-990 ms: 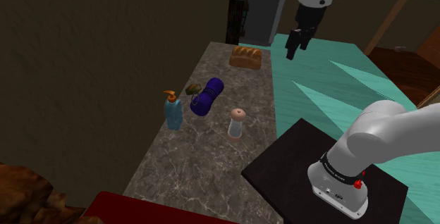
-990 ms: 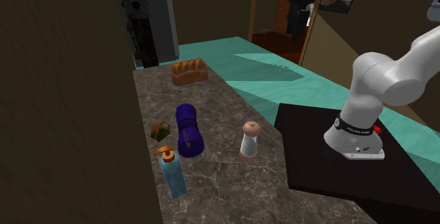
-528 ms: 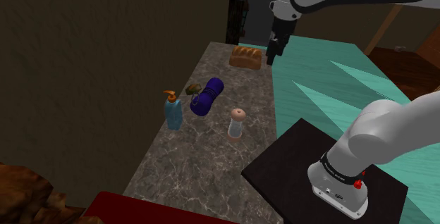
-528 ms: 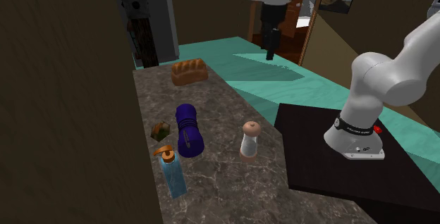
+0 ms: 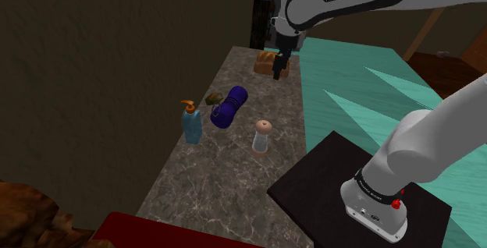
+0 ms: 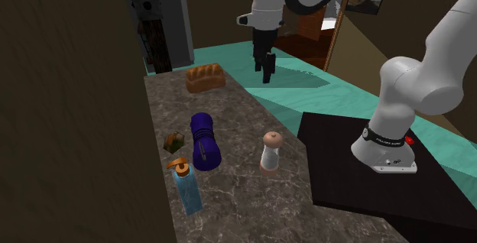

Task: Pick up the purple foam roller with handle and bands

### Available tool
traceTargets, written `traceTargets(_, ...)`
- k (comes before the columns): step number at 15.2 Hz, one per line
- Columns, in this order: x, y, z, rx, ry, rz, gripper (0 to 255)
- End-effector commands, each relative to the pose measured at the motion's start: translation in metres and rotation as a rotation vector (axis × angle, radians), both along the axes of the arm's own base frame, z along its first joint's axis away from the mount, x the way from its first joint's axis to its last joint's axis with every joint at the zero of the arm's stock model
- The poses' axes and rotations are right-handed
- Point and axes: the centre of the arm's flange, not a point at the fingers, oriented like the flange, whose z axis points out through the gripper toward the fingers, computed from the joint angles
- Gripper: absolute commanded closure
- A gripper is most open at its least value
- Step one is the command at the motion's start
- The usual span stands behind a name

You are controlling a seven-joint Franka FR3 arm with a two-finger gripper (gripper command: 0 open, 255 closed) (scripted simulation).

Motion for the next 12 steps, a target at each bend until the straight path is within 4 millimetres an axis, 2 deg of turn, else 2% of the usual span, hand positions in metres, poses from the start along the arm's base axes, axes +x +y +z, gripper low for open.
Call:
traceTargets(1,0.019,0.007,-0.016,0.013,0.002,0.049,0)
traceTargets(12,0.119,0.06,-0.105,0.079,0.021,0.309,0)
